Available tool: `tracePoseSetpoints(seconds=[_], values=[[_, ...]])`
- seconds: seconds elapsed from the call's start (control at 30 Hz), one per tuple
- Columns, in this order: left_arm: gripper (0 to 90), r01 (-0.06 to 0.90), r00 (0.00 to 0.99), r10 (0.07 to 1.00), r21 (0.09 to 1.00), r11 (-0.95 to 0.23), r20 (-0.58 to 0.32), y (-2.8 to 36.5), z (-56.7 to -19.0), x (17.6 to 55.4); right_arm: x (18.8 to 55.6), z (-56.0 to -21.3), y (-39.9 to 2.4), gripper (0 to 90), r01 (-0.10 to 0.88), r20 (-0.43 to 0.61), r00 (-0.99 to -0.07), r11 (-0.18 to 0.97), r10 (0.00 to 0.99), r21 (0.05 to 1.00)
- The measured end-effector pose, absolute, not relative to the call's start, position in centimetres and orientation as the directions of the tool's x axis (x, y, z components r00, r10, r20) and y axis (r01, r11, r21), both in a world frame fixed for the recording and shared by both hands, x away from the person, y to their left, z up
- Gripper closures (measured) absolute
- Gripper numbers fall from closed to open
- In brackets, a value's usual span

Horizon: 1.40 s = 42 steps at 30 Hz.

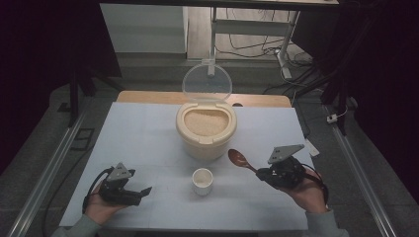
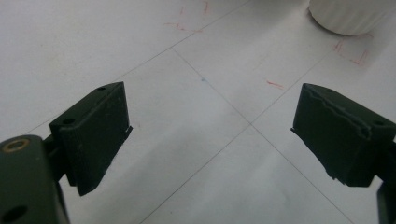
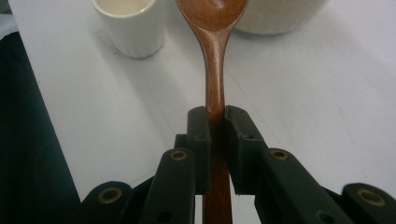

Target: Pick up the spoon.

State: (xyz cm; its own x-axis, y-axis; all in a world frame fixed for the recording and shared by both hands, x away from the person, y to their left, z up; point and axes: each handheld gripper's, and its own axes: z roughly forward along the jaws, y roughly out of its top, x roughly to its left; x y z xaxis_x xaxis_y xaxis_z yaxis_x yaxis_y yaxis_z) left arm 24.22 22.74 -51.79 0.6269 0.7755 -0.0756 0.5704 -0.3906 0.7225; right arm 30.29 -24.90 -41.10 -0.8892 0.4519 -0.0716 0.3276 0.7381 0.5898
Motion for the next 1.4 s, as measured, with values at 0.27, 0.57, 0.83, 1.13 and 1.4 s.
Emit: tracePoseSetpoints(seconds=[0.27, 0.57, 0.83, 1.13, 1.4], values=[[10.5, 0.571, 0.625, 0.777, 0.723, -0.388, -0.077, 22.7, -51.8, 24.2, 30.3, -41.2, -22.6, 80.3, 0.269, -0.095, -0.915, 0.767, 0.393, 0.583], [10.5, 0.572, 0.625, 0.777, 0.723, -0.387, -0.079, 22.8, -51.8, 24.2, 30.3, -41.5, -21.5, 80.3, 0.249, -0.105, -0.923, 0.784, 0.370, 0.568], [10.5, 0.572, 0.626, 0.776, 0.723, -0.386, -0.081, 22.8, -51.8, 24.2, 30.3, -41.6, -20.1, 80.3, 0.219, -0.113, -0.935, 0.797, 0.336, 0.563], [10.5, 0.573, 0.626, 0.776, 0.723, -0.385, -0.083, 22.8, -51.8, 24.2, 30.3, -41.6, -17.4, 80.3, 0.169, -0.132, -0.951, 0.828, 0.279, 0.534], [10.5, 0.571, 0.626, 0.775, 0.726, -0.384, -0.083, 22.8, -51.8, 24.2, 30.4, -41.5, -14.8, 80.3, 0.116, -0.142, -0.965, 0.845, 0.220, 0.522]])
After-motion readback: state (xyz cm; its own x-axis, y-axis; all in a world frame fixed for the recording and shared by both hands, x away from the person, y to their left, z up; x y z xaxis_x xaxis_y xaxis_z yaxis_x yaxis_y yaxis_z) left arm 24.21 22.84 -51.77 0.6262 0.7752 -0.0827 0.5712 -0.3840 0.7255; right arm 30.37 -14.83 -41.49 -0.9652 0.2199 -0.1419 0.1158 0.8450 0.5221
